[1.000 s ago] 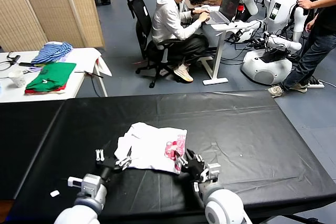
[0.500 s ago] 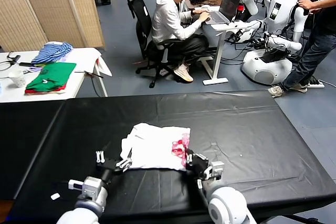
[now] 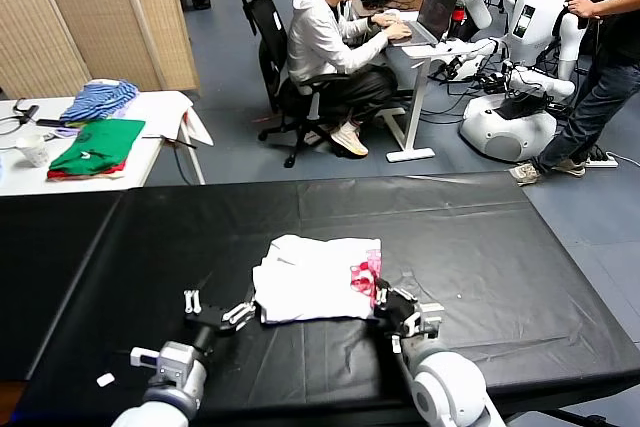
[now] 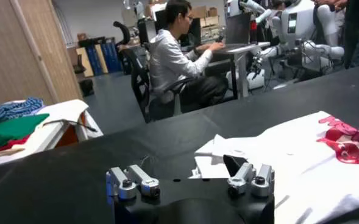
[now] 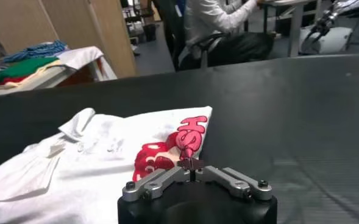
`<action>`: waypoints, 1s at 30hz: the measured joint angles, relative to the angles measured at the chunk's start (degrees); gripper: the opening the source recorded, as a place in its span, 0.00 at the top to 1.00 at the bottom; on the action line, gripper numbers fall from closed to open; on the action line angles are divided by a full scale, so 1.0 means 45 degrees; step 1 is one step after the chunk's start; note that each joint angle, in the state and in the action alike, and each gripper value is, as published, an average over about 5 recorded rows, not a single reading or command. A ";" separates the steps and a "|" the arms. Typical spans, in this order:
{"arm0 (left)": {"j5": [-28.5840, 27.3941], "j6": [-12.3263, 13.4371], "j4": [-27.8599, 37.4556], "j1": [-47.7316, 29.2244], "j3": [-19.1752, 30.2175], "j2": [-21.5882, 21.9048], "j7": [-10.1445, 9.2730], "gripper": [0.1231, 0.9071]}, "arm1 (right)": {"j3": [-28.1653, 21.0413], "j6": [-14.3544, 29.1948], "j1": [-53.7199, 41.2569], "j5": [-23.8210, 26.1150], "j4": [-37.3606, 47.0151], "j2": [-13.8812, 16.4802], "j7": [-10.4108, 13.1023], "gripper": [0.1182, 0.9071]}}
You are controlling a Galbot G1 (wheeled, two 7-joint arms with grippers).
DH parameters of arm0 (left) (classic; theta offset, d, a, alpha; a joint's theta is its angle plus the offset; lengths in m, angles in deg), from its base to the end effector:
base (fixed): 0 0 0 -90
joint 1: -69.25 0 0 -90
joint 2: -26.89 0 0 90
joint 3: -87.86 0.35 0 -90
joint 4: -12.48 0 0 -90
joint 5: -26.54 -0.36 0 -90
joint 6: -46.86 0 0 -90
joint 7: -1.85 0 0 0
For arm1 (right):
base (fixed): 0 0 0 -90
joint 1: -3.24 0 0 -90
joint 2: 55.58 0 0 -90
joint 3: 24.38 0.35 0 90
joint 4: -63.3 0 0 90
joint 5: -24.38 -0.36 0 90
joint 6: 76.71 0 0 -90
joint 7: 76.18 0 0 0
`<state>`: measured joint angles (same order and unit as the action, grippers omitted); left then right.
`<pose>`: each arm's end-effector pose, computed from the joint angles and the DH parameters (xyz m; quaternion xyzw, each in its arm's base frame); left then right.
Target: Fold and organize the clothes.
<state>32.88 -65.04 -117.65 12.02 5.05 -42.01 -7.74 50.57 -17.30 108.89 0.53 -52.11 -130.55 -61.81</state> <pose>0.1633 0.0103 -0.2508 -0.0652 -0.9836 -0.0974 0.1374 0.2455 0.0308 -0.2876 0.0845 -0.9670 -0.0480 0.2356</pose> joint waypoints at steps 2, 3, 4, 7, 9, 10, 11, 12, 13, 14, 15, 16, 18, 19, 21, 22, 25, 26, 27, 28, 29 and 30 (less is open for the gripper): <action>-0.0059 0.0031 -0.0065 0.0064 0.0005 -0.0047 0.0005 0.00 | 0.0050 0.0020 0.0088 0.0103 -0.0072 -0.0016 0.0019 0.64; -0.0082 0.0044 -0.0104 0.0090 0.0005 -0.0066 0.0007 0.00 | 0.0084 0.0041 0.0137 0.0186 -0.0112 -0.0010 0.0020 0.57; -0.0100 0.0054 -0.0151 0.0115 0.0002 -0.0082 0.0009 0.00 | 0.0123 0.0066 0.0188 0.0285 -0.0151 0.0003 0.0019 0.47; -0.0170 0.0115 -0.0343 0.0217 -0.0041 -0.0144 0.0072 0.00 | 0.0305 0.0134 0.0410 0.0707 -0.0374 0.0093 -0.0039 0.23; -0.0186 0.0233 -0.0518 0.0335 -0.0099 -0.0218 0.0246 0.00 | 0.0527 0.0160 0.0677 0.0961 -0.0698 0.0166 -0.0185 0.12; -0.0184 0.0343 -0.0629 0.0420 -0.0140 -0.0276 0.0381 0.00 | 0.0659 0.0188 0.0843 0.1051 -0.0903 0.0190 -0.0305 0.06; -0.0200 0.0469 -0.0756 0.0530 -0.0178 -0.0348 0.0540 0.00 | 0.0809 0.0239 0.1039 0.1102 -0.1139 0.0200 -0.0448 0.03; -0.0265 0.0633 -0.0888 0.0670 -0.0210 -0.0439 0.0721 0.00 | 0.0940 0.0341 0.1225 0.1120 -0.1352 0.0181 -0.0578 0.02; -0.0385 0.0849 -0.1014 0.0841 -0.0237 -0.0552 0.0910 0.00 | 0.1090 0.0505 0.1442 0.1138 -0.1583 0.0144 -0.0693 0.01; -0.0568 0.1104 -0.1118 0.1032 -0.0253 -0.0685 0.1095 0.00 | 0.1264 0.0728 0.1698 0.1165 -0.1840 0.0088 -0.0813 0.00; -0.0793 0.1404 -0.1189 0.1231 -0.0264 -0.0832 0.1282 0.00 | 0.1447 0.0984 0.1984 0.1211 -0.2109 0.0019 -0.0928 0.00; -0.1044 0.1785 -0.1215 0.1424 -0.0284 -0.0992 0.1481 0.00 | 0.1629 0.1269 0.2288 0.1282 -0.2372 -0.0060 -0.1042 0.00; -0.1442 0.2680 -0.1131 0.1765 -0.0352 -0.1333 0.1841 0.00 | 0.1987 0.1972 0.2945 0.1524 -0.2837 -0.0225 -0.1392 0.00; -0.1557 0.3148 -0.1050 0.1917 -0.0397 -0.1515 0.2017 0.00 | 0.2150 0.2389 0.3277 0.1713 -0.3001 -0.0308 -0.1631 0.00; -0.1602 0.4027 -0.0862 0.2207 -0.0470 -0.1900 0.2302 0.00 | 0.2452 0.3347 0.3931 0.2135 -0.3189 -0.0466 -0.2171 0.00; -0.1581 0.4438 -0.0767 0.2351 -0.0493 -0.2100 0.2411 0.00 | 0.2573 0.3828 0.4233 0.2347 -0.3228 -0.0541 -0.2428 0.00; -0.1652 0.5536 -0.0489 0.2769 -0.0537 -0.2663 0.2623 0.00 | 0.2811 0.4998 0.5036 0.2870 -0.3243 -0.0750 -0.2961 0.00; -0.1703 0.5853 -0.0391 0.2905 -0.0563 -0.2828 0.2656 0.00 | 0.2856 0.5309 0.5261 0.3023 -0.3223 -0.0810 -0.3067 0.00; -0.1742 0.6119 -0.0302 0.3036 -0.0594 -0.2970 0.2673 0.00 | 0.2894 0.5571 0.5463 0.3158 -0.3191 -0.0857 -0.3145 0.00; -0.1760 0.6339 -0.0221 0.3154 -0.0637 -0.3095 0.2672 0.00 | 0.2925 0.5785 0.5632 0.3263 -0.3154 -0.0890 -0.3196 0.00; -0.1762 0.6537 -0.0143 0.3268 -0.0691 -0.3211 0.2663 0.00 | 0.2962 0.5967 0.5788 0.3346 -0.3113 -0.0916 -0.3229 0.00; -0.1755 0.6709 -0.0069 0.3375 -0.0746 -0.3309 0.2651 0.00 | 0.3000 0.6113 0.5933 0.3402 -0.3075 -0.0933 -0.3246 0.00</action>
<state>24.98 -34.85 -117.96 27.21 1.69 -56.90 4.19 64.06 10.21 135.59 15.84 -65.95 -134.75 -76.42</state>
